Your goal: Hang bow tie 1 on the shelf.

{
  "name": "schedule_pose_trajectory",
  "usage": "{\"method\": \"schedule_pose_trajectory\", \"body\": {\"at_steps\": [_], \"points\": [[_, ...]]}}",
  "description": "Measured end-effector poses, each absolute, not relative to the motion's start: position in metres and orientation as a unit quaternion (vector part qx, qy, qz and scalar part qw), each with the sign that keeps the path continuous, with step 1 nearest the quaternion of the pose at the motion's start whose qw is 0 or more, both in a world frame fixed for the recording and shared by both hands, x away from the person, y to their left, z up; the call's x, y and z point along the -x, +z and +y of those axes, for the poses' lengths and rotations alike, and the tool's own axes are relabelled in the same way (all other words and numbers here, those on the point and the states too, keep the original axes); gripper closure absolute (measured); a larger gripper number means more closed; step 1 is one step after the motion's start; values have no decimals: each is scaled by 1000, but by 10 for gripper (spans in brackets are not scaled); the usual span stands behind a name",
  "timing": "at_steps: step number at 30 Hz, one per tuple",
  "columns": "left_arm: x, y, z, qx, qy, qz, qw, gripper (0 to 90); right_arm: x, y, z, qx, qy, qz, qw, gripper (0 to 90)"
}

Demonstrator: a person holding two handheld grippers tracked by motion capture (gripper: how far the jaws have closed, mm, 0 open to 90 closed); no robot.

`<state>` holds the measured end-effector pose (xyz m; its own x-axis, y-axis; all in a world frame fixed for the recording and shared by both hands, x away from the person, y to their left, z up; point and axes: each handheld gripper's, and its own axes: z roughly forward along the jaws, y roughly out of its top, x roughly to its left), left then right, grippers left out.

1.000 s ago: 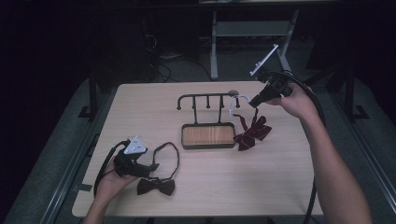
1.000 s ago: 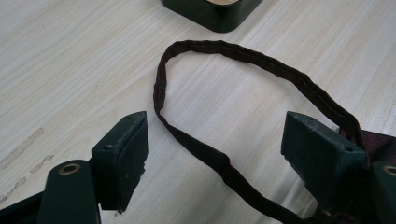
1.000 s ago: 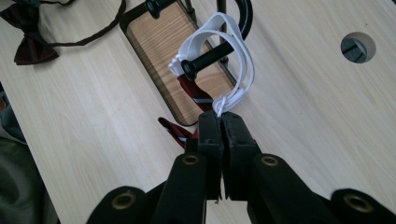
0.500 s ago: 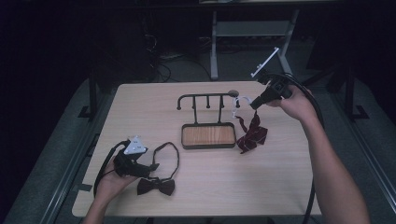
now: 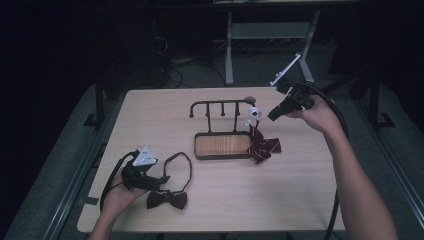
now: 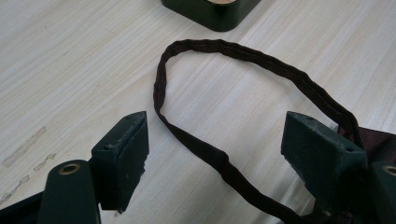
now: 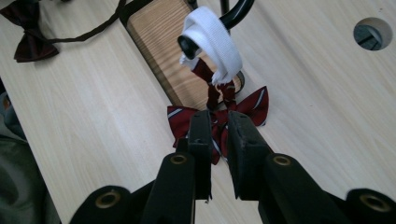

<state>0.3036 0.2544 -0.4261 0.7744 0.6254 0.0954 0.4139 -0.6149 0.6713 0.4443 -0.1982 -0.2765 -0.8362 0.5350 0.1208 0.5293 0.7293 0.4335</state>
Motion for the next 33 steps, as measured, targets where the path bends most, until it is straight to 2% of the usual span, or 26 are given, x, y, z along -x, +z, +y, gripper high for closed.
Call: {"method": "schedule_pose_trajectory", "body": {"at_steps": [33], "points": [[-304, -428, 251, -889, 160, 288, 318, 238, -416, -310, -209, -269, 258, 928, -21, 630]]}}
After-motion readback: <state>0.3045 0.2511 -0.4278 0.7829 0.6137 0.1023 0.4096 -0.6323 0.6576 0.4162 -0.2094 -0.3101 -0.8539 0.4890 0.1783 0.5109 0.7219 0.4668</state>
